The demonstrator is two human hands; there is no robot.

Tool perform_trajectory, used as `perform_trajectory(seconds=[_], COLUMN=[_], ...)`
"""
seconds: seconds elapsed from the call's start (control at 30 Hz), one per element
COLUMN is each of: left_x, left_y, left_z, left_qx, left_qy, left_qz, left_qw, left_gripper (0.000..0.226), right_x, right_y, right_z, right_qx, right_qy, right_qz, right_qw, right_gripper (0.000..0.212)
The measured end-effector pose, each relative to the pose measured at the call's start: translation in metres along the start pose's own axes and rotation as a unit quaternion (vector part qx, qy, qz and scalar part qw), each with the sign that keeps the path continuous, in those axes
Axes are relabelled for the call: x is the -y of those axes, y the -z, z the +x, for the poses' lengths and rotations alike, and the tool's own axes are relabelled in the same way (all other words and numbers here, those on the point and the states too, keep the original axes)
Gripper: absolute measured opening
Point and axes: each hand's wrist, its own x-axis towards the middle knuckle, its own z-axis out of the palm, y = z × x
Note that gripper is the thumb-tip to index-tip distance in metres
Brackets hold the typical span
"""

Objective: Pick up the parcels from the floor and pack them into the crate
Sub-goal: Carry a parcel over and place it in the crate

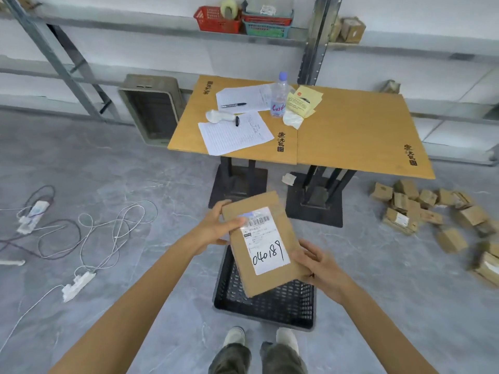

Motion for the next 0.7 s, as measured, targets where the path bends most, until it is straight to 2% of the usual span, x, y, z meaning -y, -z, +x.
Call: perform_trajectory(seconds=[0.1,0.17,0.23,0.3,0.37,0.5,0.6,0.7], left_x=[0.031,0.056,0.083,0.114,0.148,0.234,0.320,0.405], left_y=[-0.003,-0.011,-0.022,-0.036,-0.053,-0.077,-0.094,-0.112], left_z=[0.009,0.017,0.028,0.043,0.062,0.121,0.181,0.246], left_qx=[-0.020,-0.050,-0.071,-0.102,-0.137,-0.192,-0.215,-0.210], left_qy=[0.026,0.042,0.068,0.105,0.141,0.223,0.290,0.307], left_qz=[-0.041,-0.100,-0.161,-0.199,-0.223,-0.252,-0.252,-0.259], left_qw=[0.999,0.993,0.982,0.969,0.955,0.922,0.898,0.891], left_gripper=[0.044,0.042,0.040,0.037,0.036,0.045,0.041,0.037], right_x=[-0.019,-0.030,-0.048,-0.074,-0.108,-0.184,-0.246,-0.317], right_y=[-0.012,-0.016,-0.017,-0.024,-0.031,-0.023,-0.002,0.024], right_z=[0.003,0.011,0.028,0.047,0.073,0.144,0.212,0.296], right_qx=[-0.040,-0.130,-0.197,-0.185,-0.151,-0.188,-0.199,-0.193], right_qy=[0.002,0.032,0.023,-0.027,-0.072,-0.103,-0.112,-0.106], right_qz=[0.042,0.106,0.152,0.167,0.160,0.113,0.064,0.017], right_qw=[0.998,0.985,0.968,0.968,0.973,0.970,0.971,0.975], right_gripper=[0.047,0.032,0.038,0.050,0.054,0.075,0.059,0.051])
